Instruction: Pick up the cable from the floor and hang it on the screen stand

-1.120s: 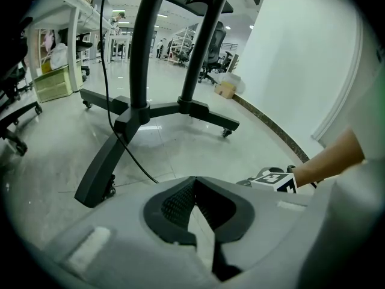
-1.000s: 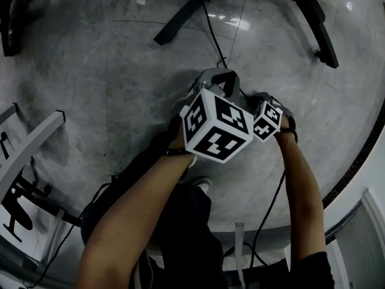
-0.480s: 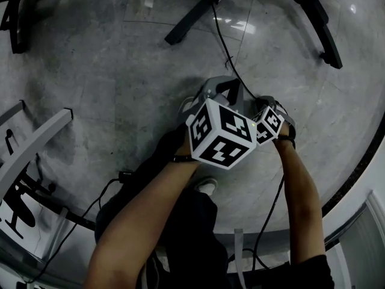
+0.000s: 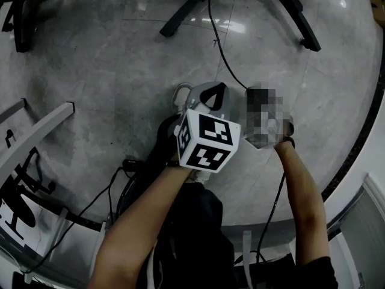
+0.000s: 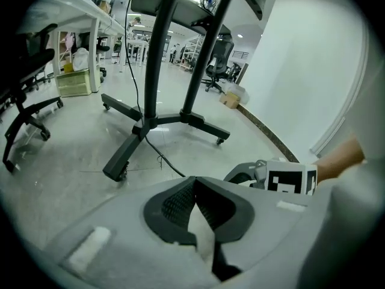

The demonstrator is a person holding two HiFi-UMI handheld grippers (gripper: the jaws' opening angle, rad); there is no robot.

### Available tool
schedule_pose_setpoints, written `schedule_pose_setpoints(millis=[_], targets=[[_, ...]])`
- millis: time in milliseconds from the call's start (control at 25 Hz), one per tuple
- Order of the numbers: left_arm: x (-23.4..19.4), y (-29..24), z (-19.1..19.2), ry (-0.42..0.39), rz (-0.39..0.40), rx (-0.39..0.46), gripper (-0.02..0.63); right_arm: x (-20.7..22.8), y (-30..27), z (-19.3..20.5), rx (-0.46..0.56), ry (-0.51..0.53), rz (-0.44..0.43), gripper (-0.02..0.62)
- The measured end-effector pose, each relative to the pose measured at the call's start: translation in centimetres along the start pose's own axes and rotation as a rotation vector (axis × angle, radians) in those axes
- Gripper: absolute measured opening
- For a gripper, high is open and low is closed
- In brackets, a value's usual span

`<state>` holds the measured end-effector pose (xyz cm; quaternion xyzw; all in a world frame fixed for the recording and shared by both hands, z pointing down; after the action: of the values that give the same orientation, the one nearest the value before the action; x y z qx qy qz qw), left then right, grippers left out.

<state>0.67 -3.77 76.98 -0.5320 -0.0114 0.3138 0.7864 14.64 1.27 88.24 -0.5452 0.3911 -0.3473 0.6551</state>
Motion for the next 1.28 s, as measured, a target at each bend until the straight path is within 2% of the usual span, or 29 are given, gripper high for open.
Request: schedule_pose_setpoints(millis=[240, 720, 1040, 1280], targets=[[1.1, 6.0, -2.1, -0.007, -0.028, 0.051, 0.0, 1.3, 8.7, -1.6, 0.069, 0.062, 0.088, 0.017], [5.7, 19.4, -9.9, -0.071, -0.051, 0.192, 0.0, 4.2, 29.4, -5.5, 0.232, 0.258, 0.316, 0.017], [8.2, 28.1, -16.3, -0.118, -0.096, 0.332, 0.0, 8.3, 42.6, -8.4, 0.336, 0.26, 0.473, 0.018], [9.3, 35.5, -20.6, -0.142, -0.122, 0.428, 0.0, 11.3, 52.6, -10.5, 0.396, 0.33, 0.586, 0.018]])
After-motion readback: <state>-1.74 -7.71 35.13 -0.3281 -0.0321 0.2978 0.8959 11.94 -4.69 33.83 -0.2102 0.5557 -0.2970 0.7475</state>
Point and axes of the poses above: the fingertips, and each gripper's own axes: y backward along the fingers, x to its right, z out of its underside, the point moved 6 cm from there along y, backward along the fingers, and after that the axes turned 7 degrees about -x, right-handed, at the moved point
